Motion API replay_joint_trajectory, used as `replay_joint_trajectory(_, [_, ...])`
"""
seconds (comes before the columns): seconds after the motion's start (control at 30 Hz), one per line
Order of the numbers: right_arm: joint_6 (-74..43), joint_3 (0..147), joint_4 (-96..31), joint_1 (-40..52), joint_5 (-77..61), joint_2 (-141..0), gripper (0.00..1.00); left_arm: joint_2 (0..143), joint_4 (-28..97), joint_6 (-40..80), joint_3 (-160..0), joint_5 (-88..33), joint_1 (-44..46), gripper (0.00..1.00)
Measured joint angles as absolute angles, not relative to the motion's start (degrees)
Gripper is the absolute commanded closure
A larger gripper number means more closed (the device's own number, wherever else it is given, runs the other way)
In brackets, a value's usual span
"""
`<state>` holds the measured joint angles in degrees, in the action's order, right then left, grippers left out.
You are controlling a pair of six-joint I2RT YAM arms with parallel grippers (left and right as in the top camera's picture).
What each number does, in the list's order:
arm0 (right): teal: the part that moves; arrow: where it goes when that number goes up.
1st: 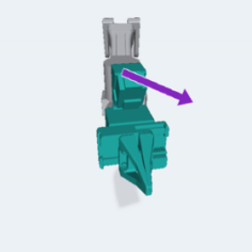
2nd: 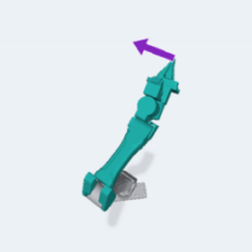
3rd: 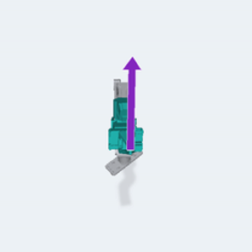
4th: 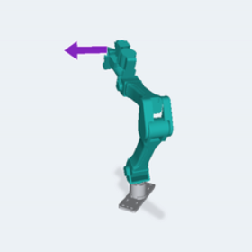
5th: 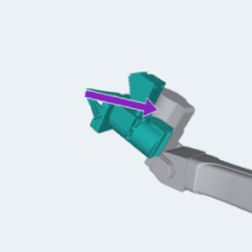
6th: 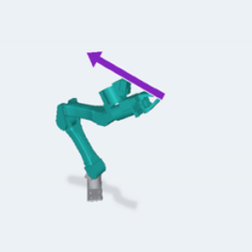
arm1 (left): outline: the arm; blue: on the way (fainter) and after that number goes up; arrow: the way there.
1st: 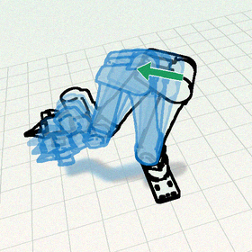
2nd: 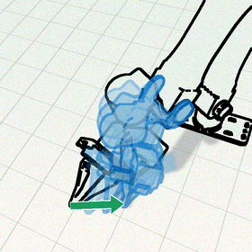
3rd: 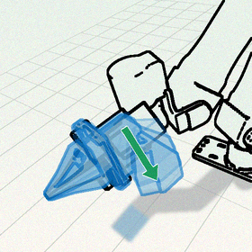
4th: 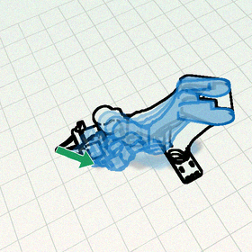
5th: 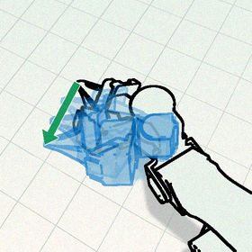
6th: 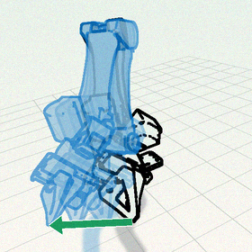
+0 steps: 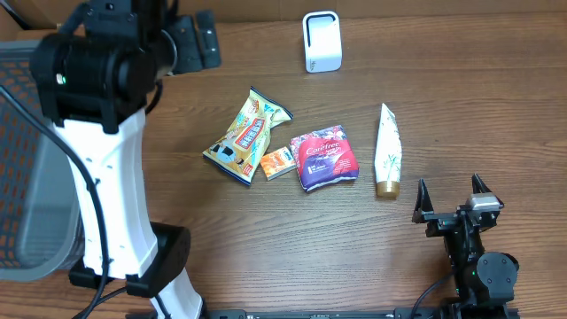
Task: Scan the item barcode
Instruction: 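Open the left gripper and retract the left arm upward, then move the right gripper down over the Pantene tube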
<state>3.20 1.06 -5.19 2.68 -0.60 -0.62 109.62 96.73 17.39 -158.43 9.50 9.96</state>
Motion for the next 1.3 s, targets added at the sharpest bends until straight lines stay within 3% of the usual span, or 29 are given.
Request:
replay_joint_trajectory(0.33, [3.2,1.1,-4.1,2.7,0.2,-0.6,0.00,109.6,96.7,17.4,-150.8,8.1,9.6,0.00])
replay_joint_trajectory(0.57, [2.1,1.1,8.4,2.7,-2.3,-0.6,0.00,109.6,96.7,17.4,-147.9,8.1,9.6,0.00])
replay_joint_trajectory(0.8, [-0.3,1.1,19.4,2.7,-15.0,-0.6,0.00,109.6,96.7,17.4,-147.7,8.1,9.6,0.00])
replay_joint_trajectory(1.03, [2.6,16.5,-1.4,2.7,-18.5,-9.5,0.00,109.6,96.7,17.4,-147.7,7.9,9.6,0.00])
replay_joint_trajectory(1.3, [7.8,52.4,-32.0,2.7,-19.6,-44.6,0.00,109.6,96.7,17.4,-147.6,7.7,9.6,0.00])
